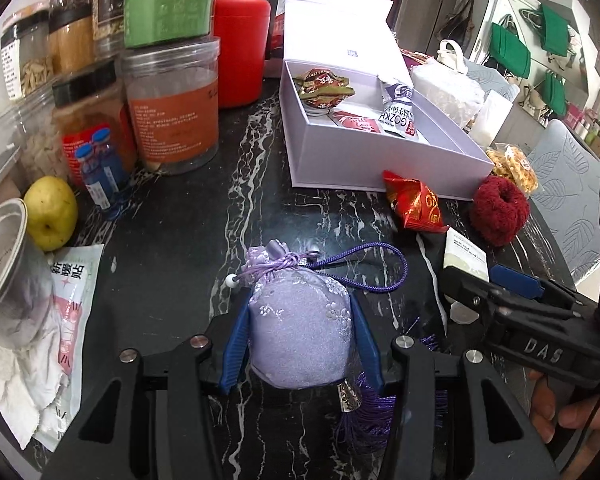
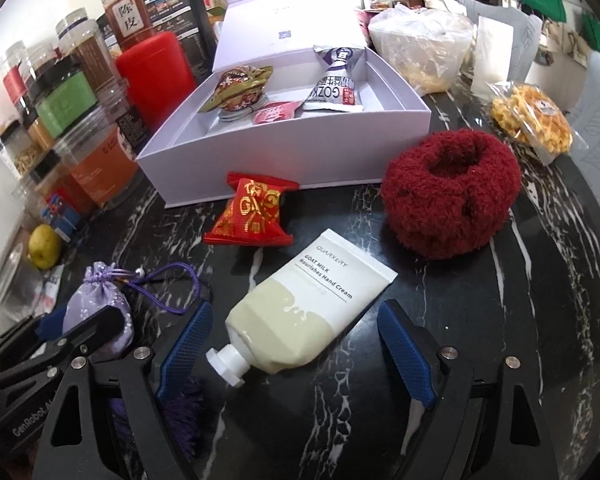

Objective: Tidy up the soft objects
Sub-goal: 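Grasp the lavender sachet with the left gripper while the right approaches the hand cream tube, then grasp the white hand cream tube with the right gripper, then lift the lavender sachet and hand cream tube toward the white box with both grippers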

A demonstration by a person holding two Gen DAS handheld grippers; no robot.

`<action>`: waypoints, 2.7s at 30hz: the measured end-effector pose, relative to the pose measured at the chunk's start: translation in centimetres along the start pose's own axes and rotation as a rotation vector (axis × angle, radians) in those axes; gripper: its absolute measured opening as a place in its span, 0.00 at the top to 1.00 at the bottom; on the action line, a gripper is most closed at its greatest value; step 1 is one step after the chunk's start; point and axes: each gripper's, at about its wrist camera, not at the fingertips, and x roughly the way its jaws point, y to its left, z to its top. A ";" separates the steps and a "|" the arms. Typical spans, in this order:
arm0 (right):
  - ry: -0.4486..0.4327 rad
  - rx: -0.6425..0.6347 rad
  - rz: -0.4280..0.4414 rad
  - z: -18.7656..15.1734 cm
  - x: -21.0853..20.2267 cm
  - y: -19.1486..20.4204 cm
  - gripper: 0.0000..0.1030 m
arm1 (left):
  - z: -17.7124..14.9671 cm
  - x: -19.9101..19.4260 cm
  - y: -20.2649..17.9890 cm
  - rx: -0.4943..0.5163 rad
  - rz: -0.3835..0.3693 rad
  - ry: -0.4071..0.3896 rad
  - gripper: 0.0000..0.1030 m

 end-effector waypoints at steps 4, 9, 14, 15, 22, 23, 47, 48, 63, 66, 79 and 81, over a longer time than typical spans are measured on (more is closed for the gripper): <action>-0.014 -0.038 -0.005 -0.5 -0.1 0.5 0.37 | 0.0 0.0 0.0 0.000 -0.008 -0.002 0.54; -0.027 -0.128 0.009 -1.4 -0.3 1.6 0.53 | 0.0 0.1 -0.1 0.013 -0.001 -0.002 0.53; -0.043 -0.174 -0.028 -2.2 -0.7 1.3 0.62 | -0.3 0.6 -0.4 0.018 -0.010 0.032 0.54; -0.044 -0.167 -0.027 -2.3 -0.8 1.0 0.62 | -0.3 0.6 -0.7 0.027 -0.007 0.023 0.54; -0.043 -0.147 -0.014 -1.8 -0.6 0.7 0.62 | -0.8 0.8 -1.4 0.061 0.019 0.004 0.54; -0.043 -0.150 -0.008 -1.8 -0.6 0.8 0.62 | -0.8 0.8 -1.4 0.061 0.019 0.003 0.54; -0.106 -0.071 0.033 -3.9 -5.0 -0.8 0.65 | -0.9 -3.0 -2.7 0.072 -0.051 -0.069 0.57; -0.112 -0.069 0.032 -4.0 -5.3 -0.8 0.65 | -1.0 -3.3 -2.8 0.074 -0.053 -0.075 0.57; -0.215 -0.079 0.043 -4.8 -10.3 -0.7 0.65 | -0.6 -7.6 -4.5 0.110 -0.072 -0.175 0.57; -0.234 -0.090 0.049 -4.7 -11.3 -0.5 0.65 | -0.3 -8.7 -4.8 0.117 -0.072 -0.200 0.57; -0.314 -0.121 0.062 -2.7 -15.1 -0.3 0.65 | 2.5 -11.8 -6.3 0.154 -0.102 -0.288 0.57; -0.328 -0.133 0.049 -2.3 -15.5 -0.2 0.65 | 3.0 -12.0 -6.5 0.160 -0.103 -0.298 0.57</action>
